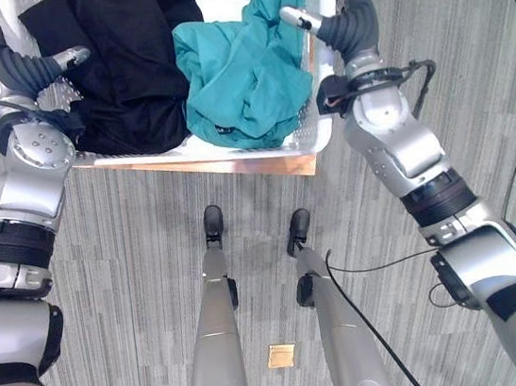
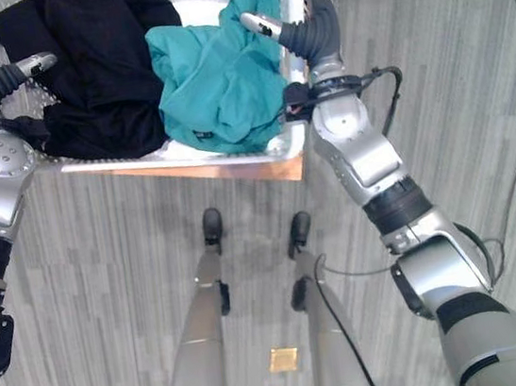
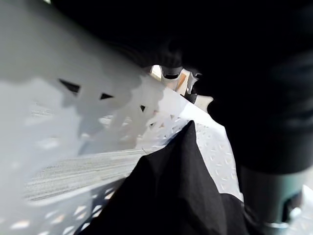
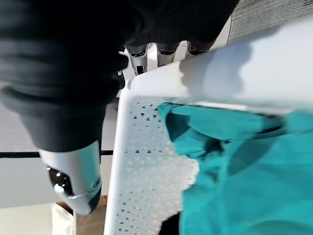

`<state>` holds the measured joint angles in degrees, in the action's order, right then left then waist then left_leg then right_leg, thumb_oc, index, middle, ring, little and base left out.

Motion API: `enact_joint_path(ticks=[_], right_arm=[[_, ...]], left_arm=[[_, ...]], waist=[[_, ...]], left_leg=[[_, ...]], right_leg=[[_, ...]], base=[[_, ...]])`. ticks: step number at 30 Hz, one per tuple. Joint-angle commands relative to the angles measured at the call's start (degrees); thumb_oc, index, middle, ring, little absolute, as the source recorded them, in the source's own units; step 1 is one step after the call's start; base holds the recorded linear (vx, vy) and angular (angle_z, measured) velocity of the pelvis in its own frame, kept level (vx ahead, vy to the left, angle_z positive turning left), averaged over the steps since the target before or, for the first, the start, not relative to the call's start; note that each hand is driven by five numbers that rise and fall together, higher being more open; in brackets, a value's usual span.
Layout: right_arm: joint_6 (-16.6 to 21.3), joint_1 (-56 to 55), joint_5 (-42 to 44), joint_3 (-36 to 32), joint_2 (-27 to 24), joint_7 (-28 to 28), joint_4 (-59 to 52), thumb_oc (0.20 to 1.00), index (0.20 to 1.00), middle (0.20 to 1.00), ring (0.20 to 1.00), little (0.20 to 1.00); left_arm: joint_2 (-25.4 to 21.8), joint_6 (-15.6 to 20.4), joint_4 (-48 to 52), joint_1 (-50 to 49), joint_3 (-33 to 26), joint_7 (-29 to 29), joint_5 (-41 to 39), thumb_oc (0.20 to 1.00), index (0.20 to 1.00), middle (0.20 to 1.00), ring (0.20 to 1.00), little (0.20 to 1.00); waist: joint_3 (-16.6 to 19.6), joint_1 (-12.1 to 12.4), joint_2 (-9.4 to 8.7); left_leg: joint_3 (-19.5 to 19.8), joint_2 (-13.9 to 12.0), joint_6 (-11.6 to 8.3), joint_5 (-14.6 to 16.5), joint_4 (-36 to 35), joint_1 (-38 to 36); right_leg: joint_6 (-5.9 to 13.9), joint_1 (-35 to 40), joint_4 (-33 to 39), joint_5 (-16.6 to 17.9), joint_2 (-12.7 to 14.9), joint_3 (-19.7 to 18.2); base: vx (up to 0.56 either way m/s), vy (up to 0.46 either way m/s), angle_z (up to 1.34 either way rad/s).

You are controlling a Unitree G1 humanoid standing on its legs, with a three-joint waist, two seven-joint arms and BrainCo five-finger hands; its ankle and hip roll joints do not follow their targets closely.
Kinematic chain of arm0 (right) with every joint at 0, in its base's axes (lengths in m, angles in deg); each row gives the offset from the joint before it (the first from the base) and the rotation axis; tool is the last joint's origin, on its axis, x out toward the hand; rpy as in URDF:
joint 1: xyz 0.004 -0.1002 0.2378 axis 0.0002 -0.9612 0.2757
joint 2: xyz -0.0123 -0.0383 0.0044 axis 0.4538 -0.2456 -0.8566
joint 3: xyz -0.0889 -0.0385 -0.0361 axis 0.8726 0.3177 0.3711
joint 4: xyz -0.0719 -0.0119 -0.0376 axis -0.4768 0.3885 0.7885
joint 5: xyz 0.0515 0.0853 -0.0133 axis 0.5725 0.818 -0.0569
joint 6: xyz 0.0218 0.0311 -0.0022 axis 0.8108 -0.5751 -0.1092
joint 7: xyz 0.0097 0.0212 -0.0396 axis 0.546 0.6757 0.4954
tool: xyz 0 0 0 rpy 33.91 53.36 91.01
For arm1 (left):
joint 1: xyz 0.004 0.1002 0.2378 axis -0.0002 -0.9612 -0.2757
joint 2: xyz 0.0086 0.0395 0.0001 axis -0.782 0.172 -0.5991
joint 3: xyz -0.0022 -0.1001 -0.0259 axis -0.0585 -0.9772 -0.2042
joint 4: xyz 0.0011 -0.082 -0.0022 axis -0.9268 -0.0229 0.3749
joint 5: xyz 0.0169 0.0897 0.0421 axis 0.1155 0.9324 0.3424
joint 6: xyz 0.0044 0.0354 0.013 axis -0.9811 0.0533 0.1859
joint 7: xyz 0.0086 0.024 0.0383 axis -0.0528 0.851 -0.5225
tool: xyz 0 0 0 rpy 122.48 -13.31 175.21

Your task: Grab the laundry basket,head to the washer,open it,put in the laundry and shut it.

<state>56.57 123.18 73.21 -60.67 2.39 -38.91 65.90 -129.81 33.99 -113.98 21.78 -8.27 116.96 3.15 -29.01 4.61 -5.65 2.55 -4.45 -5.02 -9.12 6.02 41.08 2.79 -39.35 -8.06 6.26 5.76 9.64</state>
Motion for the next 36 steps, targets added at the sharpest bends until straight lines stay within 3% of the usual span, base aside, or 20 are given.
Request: enact_joint_path(ticks=[1, 5, 8, 14, 24, 30, 33, 34, 36], right_arm=[[5.51, -1.79, -0.12, -3.85, -1.40, 0.61, -4.49, 1.000, 1.000, 1.000, 1.000, 1.000], [5.72, -2.57, -2.60, -5.62, -0.68, -2.52, -4.44, 1.000, 1.000, 1.000, 1.000, 1.000], [3.78, -3.14, -4.05, -6.37, 0.34, -4.54, -4.28, 1.000, 1.000, 1.000, 1.000, 1.000], [2.43, -4.15, -3.12, -7.22, 1.84, -5.54, -1.96, 1.000, 1.000, 1.000, 1.000, 1.000], [-2.05, 1.92, -2.92, -0.68, 1.97, -2.18, 6.09, 1.000, 1.000, 1.000, 1.000, 1.000], [-5.97, 11.69, -3.94, 6.56, 1.73, 2.69, 18.17, 1.000, 1.000, 1.000, 1.000, 1.000], [-6.03, 13.00, -2.29, 8.02, 2.29, 4.56, 21.07, 1.000, 1.000, 1.000, 1.000, 1.000], [-6.20, 13.03, -1.99, 8.78, 2.26, 5.40, 21.04, 1.000, 1.000, 1.000, 1.000, 1.000], [-6.35, 13.21, -1.82, 9.40, 2.24, 6.14, 21.30, 1.000, 1.000, 1.000, 1.000, 1.000]], left_arm=[[-0.59, 1.86, -1.03, -2.15, -1.60, -0.33, 0.31, 1.000, 1.000, 1.000, 1.000, 1.000], [-0.72, 1.67, -1.37, -1.95, -1.99, 0.40, 0.53, 1.000, 1.000, 1.000, 1.000, 1.000], [-0.22, 1.72, -1.66, -1.62, -1.58, 0.93, -0.41, 1.000, 1.000, 1.000, 1.000, 1.000], [1.07, 1.20, -0.81, -1.76, -1.68, 1.23, -0.03, 1.000, 1.000, 1.000, 1.000, 1.000], [1.68, 1.30, -0.27, -1.24, -0.43, 0.68, -0.64, 1.000, 1.000, 1.000, 1.000, 1.000], [1.97, 1.75, 0.42, 0.71, 2.31, -1.32, -1.80, 1.000, 1.000, 1.000, 1.000, 1.000], [1.95, 2.05, 1.44, 0.77, 2.58, -2.38, -2.42, 1.000, 1.000, 1.000, 1.000, 1.000], [1.77, 2.07, 1.75, 0.66, 2.80, -3.10, -2.59, 1.000, 1.000, 1.000, 1.000, 1.000], [1.56, 2.20, 2.21, 0.61, 3.12, -3.82, -2.69, 1.000, 1.000, 1.000, 1.000, 1.000]], waist=[[0.81, -1.63, -1.83], [0.96, -1.82, -1.59], [0.91, -1.79, -1.53], [0.93, -1.51, -1.37], [0.68, -0.70, -1.65], [0.21, 0.02, -2.17], [0.01, 0.10, -2.34], [0.21, 0.27, -2.37], [-0.29, 0.27, -2.53]], left_leg=[[4.06, 0.42, 2.36, 14.20, 11.95, 2.35], [4.15, 0.44, 2.39, 14.25, 11.82, 2.43], [4.13, 0.52, 2.40, 14.20, 11.54, 2.39], [4.36, 0.89, 2.54, 14.06, 11.11, 2.45], [4.57, 1.16, 2.56, 14.14, 11.92, 3.25], [4.73, 1.25, 2.51, 14.15, 12.82, 3.76], [4.72, 1.21, 2.44, 14.00, 12.82, 3.80], [5.05, 0.69, 2.08, 15.48, 12.67, 3.10], [4.68, 1.02, 2.28, 13.98, 12.90, 3.80]], right_leg=[[6.48, 9.17, 6.47, 0.41, 6.19, 1.59], [6.59, 9.05, 6.40, 0.39, 6.19, 1.70], [6.53, 9.04, 6.46, 0.48, 6.22, 1.84], [6.51, 9.10, 6.62, 0.53, 6.38, 1.96], [6.44, 9.10, 6.62, 0.80, 6.68, 2.49], [6.38, 9.83, 6.90, 0.88, 6.54, 3.49], [6.35, 10.05, 7.08, 1.01, 6.48, 3.82], [6.70, 10.73, 7.21, 0.06, 5.95, 3.56], [6.33, 10.30, 7.21, 0.94, 6.40, 4.09]], base=[[0.00, 0.000, 0.00], [0.00, 0.000, 0.00], [0.00, 0.000, 0.00], [0.00, 0.000, 0.00], [0.00, 0.000, 0.00], [0.00, 0.000, 0.00], [0.02, -0.005, 0.06], [0.00, -0.005, 0.08], [0.00, -0.006, 0.05]])
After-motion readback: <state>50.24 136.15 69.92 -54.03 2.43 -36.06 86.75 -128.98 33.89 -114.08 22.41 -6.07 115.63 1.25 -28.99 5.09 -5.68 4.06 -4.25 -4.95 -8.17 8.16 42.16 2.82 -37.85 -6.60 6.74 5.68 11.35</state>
